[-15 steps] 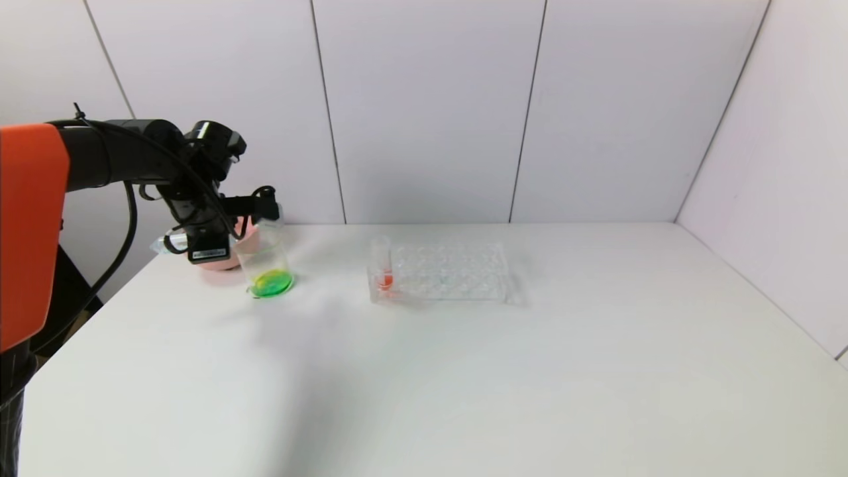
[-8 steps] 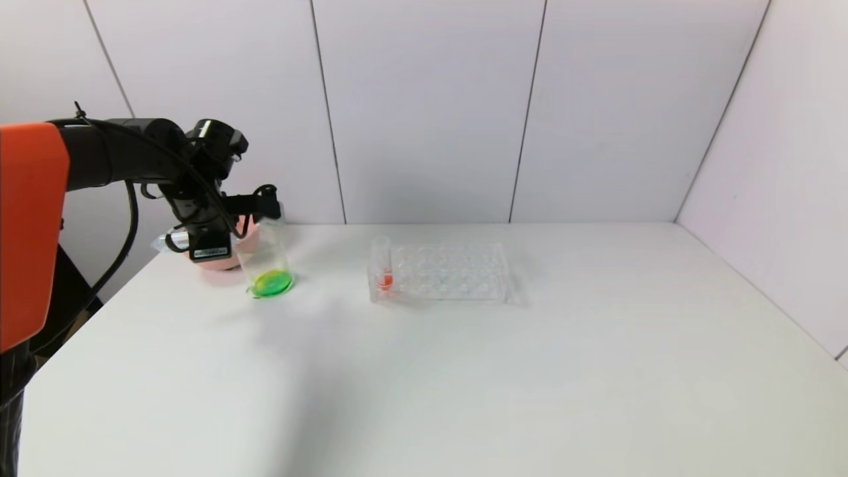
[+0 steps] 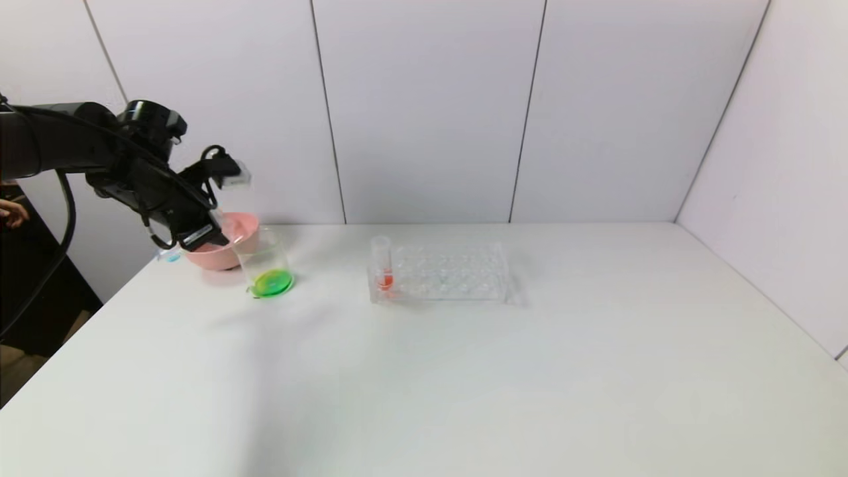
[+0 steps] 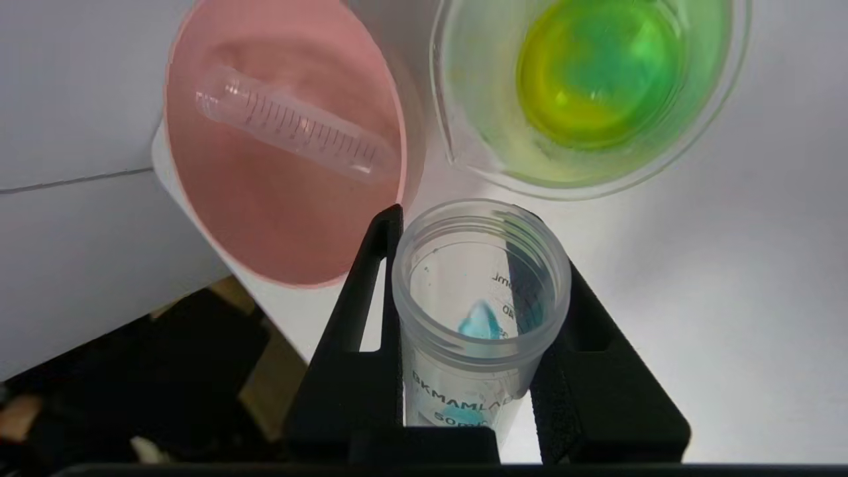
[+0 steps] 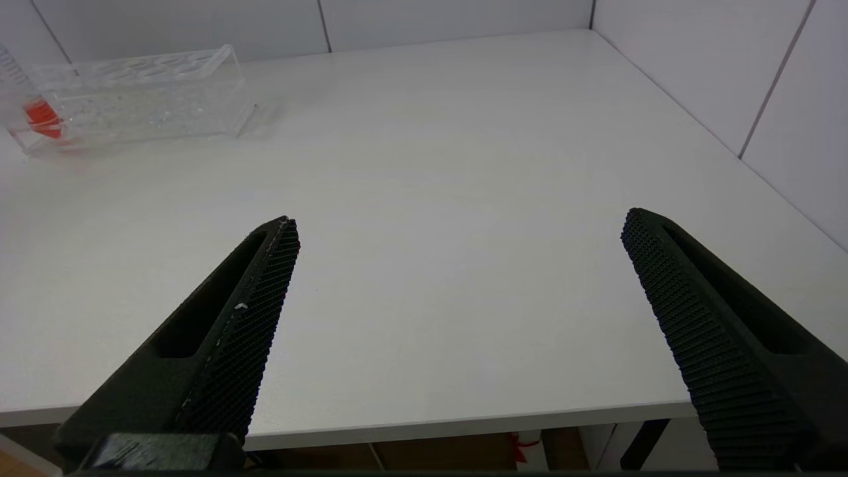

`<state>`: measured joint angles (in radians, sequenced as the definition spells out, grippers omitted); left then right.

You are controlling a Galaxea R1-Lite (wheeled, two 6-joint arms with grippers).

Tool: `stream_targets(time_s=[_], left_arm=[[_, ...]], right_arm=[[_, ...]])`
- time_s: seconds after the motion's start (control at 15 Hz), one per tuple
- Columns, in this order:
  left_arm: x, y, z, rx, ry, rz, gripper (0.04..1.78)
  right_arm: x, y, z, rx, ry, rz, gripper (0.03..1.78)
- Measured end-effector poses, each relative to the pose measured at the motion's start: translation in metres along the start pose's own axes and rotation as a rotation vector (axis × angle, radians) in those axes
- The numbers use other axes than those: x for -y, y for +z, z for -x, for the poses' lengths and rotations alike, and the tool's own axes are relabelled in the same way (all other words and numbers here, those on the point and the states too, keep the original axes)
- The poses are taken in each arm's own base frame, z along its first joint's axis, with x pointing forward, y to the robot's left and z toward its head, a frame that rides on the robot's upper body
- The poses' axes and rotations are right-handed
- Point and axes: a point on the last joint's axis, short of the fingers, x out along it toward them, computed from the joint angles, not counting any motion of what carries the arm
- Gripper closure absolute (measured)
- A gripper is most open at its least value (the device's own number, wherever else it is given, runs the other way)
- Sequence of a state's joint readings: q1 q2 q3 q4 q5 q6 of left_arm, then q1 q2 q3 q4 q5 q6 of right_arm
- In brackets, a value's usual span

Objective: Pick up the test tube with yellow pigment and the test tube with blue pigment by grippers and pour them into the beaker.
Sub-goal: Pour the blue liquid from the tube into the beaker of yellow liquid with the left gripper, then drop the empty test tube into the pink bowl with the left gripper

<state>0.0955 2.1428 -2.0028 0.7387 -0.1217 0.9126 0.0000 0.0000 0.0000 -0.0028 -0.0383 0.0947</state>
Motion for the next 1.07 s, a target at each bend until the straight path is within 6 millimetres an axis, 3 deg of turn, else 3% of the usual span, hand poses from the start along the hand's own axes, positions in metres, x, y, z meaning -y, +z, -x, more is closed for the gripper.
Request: stream_targets(time_s=[0.13,0.27,0.67,1.07], left_arm=[[-0.014,-0.009,0.005,0.150,-0.046,0.167,1.29],[-0.026,-0.005,0.004,0.309,-0.046,0.284,1.29],[-0.064,0.012,-0.023,0.738,0.039,0.567,1.29],[-0.064,0.009,-0.041,0.742,0.028,0.612,1.29]], right_arm=[[0.000,0.000,0.000,0.000,0.000,0.000,0.04],[0.000,0.000,0.000,0.000,0.000,0.000,0.04],[0.000,0.000,0.000,0.000,0.000,0.000,0.04],[0.000,0.000,0.000,0.000,0.000,0.000,0.04]])
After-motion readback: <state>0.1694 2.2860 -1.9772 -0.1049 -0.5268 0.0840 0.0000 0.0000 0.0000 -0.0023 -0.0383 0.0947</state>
